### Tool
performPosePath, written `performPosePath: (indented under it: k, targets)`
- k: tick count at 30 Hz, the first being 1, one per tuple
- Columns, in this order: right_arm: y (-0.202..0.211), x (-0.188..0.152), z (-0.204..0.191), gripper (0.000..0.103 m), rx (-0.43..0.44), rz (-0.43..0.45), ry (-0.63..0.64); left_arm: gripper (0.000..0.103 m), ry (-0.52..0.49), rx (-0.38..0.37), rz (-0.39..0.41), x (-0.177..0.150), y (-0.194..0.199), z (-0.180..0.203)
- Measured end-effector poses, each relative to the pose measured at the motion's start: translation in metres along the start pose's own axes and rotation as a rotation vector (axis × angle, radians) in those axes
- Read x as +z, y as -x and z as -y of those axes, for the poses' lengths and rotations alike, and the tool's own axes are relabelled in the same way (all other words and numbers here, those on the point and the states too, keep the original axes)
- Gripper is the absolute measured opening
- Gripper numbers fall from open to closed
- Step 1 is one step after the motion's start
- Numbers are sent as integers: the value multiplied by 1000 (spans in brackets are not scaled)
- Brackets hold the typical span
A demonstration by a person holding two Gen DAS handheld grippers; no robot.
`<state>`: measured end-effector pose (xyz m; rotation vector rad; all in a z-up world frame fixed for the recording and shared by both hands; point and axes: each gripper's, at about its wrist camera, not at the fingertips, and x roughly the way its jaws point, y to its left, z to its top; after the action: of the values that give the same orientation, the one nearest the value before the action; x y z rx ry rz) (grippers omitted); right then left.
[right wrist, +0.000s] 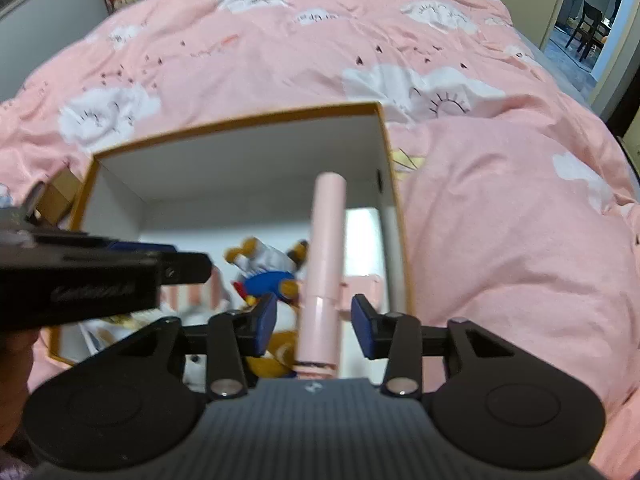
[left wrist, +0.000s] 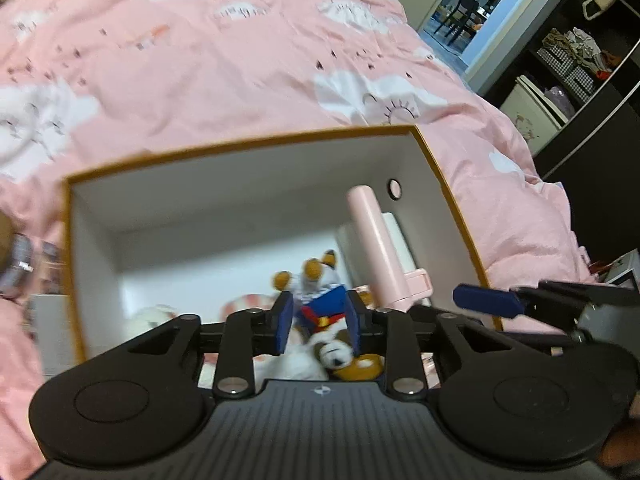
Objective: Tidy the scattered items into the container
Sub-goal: 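Withdraw both grippers up out of the box, then grasp the grey boxed item with the right gripper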
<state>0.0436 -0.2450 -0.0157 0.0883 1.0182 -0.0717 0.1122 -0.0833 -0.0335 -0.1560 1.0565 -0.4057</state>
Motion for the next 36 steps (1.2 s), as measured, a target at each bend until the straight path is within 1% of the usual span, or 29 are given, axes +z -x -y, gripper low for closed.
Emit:
performPosePath:
  k: [5,7,9,12,16,22,25,27,29,31,36]
  targets:
    - [4,2,-18,50,80,53,21,37,-48,126,61,-12,32,-8]
    - [4,4,-29,53,114,66,47,37,-41,163,78,-17,44,-15]
    - [6,6,-41,54,147,83,75,37,-21,195,95,-21,56,-25]
    - [10,11,-62,58,198,118,119,37,9,229,91,-24,70,-41]
    - [12,17,-93,59,257,145,200,37,28,280,75,-32,89,-62]
    - [4,22,-138,59,321,120,305,37,11,364,59,-47,121,-92]
    - [-1,22,-161,59,333,108,369,37,38,396,62,-55,131,-114]
    - [-4,21,-177,58,342,98,424,37,64,410,59,-58,135,-129]
    - [-9,20,-192,58,353,84,482,37,67,412,56,-62,137,-141]
    - [-13,20,-206,58,364,71,552,37,48,399,47,-63,135,-147]
    - [-29,20,-235,59,395,32,771,38,-5,380,14,-63,122,-161]
